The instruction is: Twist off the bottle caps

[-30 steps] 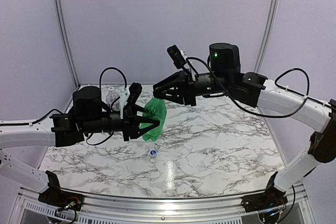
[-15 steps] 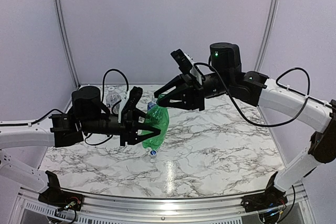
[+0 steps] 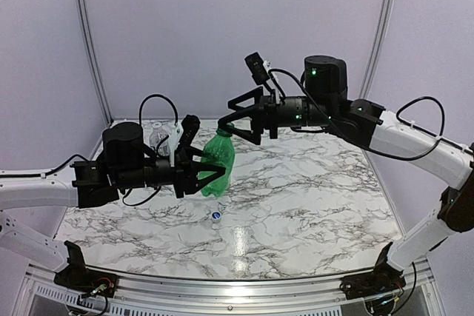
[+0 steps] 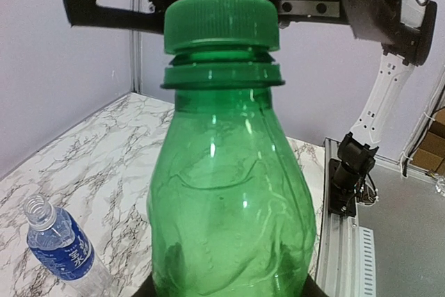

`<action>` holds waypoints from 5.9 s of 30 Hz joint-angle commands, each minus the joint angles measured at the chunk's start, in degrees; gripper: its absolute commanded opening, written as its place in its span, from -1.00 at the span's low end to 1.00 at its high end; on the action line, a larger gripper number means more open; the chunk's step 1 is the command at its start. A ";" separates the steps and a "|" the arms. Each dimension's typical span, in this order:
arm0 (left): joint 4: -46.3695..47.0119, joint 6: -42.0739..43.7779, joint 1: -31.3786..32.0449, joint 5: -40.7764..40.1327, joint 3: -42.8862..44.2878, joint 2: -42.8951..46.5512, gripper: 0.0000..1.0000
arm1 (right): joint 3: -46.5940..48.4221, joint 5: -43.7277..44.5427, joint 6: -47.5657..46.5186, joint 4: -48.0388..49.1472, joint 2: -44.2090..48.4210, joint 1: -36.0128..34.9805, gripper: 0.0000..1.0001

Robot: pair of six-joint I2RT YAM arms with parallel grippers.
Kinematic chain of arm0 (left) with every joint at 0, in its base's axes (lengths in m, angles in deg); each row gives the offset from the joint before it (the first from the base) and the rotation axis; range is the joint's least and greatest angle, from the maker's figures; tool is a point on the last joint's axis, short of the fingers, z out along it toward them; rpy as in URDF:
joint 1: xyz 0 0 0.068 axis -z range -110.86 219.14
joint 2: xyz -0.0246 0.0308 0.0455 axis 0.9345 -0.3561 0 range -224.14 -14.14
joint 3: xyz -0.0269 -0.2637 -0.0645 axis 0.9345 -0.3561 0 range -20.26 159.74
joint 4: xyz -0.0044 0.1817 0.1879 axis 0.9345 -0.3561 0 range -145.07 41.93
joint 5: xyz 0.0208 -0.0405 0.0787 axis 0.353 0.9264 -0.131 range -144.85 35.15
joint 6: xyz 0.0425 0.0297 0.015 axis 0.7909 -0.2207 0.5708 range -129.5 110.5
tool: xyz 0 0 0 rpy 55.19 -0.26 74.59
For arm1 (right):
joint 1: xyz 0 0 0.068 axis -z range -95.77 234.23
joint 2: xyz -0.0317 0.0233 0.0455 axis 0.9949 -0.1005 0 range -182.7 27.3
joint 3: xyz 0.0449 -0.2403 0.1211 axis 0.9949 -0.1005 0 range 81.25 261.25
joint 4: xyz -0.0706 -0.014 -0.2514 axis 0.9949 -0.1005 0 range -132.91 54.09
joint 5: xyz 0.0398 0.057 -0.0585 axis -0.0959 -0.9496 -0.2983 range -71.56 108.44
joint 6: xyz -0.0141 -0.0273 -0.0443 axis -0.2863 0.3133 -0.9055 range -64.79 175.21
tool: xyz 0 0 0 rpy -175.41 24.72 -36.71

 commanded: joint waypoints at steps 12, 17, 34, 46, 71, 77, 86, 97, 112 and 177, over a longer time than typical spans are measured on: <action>1.48 -0.37 0.42 -9.43 0.81 -0.94 -0.90 | -0.97 19.02 10.45 2.96 -0.13 -4.64 0.68; 1.31 -0.17 0.42 -9.98 0.64 -0.84 -0.90 | -0.85 17.01 10.55 3.56 -1.37 -4.76 0.48; 0.73 0.69 0.42 -10.66 0.06 -0.45 -0.91 | -1.96 14.07 10.19 5.89 -2.13 -4.76 -0.78; 0.77 2.32 -0.44 17.13 -1.75 3.28 -0.89 | -4.32 -24.19 -12.88 4.57 0.63 -0.81 -1.00; 1.28 1.05 -0.25 0.86 -0.39 0.03 -0.90 | -2.85 -0.61 7.08 6.01 3.47 0.71 0.87; 1.21 0.95 0.68 -7.67 0.30 -1.17 -0.90 | -0.97 17.38 11.16 3.38 2.69 -2.98 0.84; 1.21 0.93 1.04 -11.49 0.71 -1.38 -0.91 | 0.22 21.72 11.27 1.60 -0.56 -4.55 0.56; 1.21 1.45 1.13 -13.33 0.55 -1.42 -0.91 | -0.67 17.95 11.59 3.06 -2.10 -4.83 0.24; 1.08 1.85 1.12 -13.86 0.32 -0.85 -0.91 | -1.26 13.68 12.42 5.55 -3.46 -4.84 -0.19; 3.30 1.41 1.57 -10.53 0.19 -1.21 -0.87 | -2.23 16.74 10.41 2.72 0.06 -5.27 0.32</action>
